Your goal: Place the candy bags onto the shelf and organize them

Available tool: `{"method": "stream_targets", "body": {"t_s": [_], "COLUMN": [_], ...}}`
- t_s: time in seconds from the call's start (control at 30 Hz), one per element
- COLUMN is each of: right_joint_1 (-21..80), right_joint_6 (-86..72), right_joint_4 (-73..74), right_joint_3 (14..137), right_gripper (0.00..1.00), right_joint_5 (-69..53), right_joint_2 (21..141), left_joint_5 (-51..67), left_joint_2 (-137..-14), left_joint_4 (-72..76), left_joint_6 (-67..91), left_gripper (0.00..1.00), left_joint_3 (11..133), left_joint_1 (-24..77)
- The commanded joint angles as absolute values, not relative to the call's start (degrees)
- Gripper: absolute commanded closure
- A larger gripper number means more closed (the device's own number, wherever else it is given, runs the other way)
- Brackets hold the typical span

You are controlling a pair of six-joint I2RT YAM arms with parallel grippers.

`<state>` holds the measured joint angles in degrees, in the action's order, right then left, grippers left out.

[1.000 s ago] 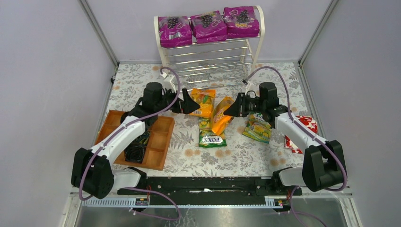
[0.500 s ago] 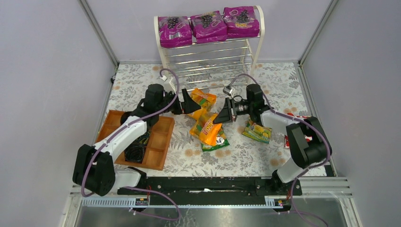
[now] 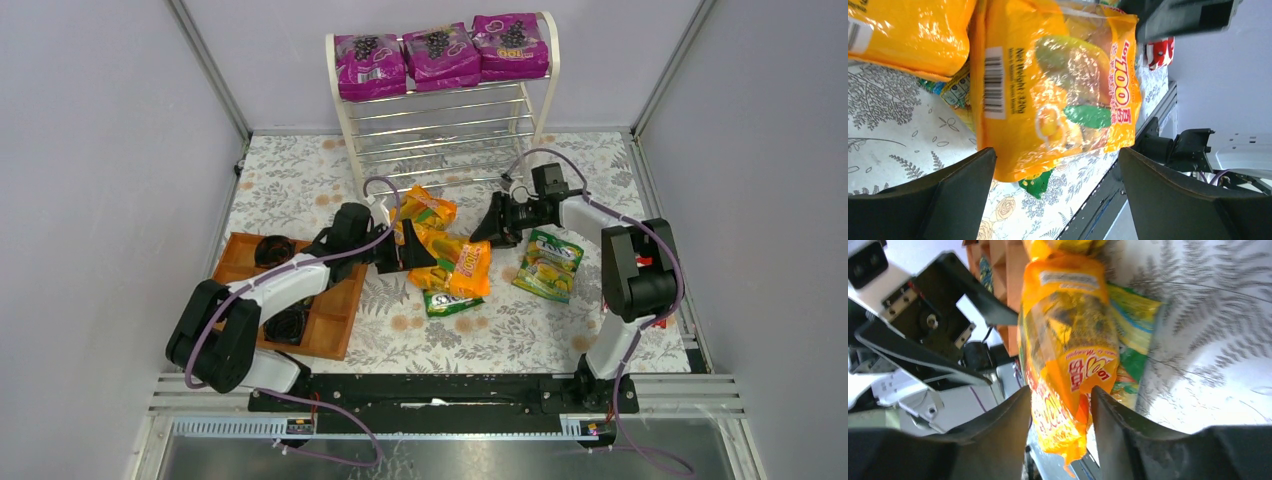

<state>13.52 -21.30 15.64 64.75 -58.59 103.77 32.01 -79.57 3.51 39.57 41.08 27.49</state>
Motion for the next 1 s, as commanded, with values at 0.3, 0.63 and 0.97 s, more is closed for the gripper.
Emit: {"method": "stream_targets", "body": {"t_s": [0.3,0.63,0.97], "right_joint_1": [11.83,19.89,24.64], "right_joint_6": [-30.82,-50.56,-59.72], "right_joint_4": [5.39,-22.53,-34.65], "right_joint_3": [49.55,36.69,33.97], "right_gripper": [0.0,0.0,0.12], "right_joint_5": [-45.77,-47.08,-38.43], "right_joint_2": [91.82,87.07,88.99], "left_joint_5": [33.1,32.82,34.97], "left_joint_2": [-82.31,-82.73,-84.59], "left_joint_4": [13.91,15.86,20.44], "left_joint_6": [42.86,43.96,47.01], "left_gripper": [0.12,0.26,0.29], "left_joint_3": [35.77,33.46,31.43], "left_joint_1": [28.17,28.12,28.24]}}
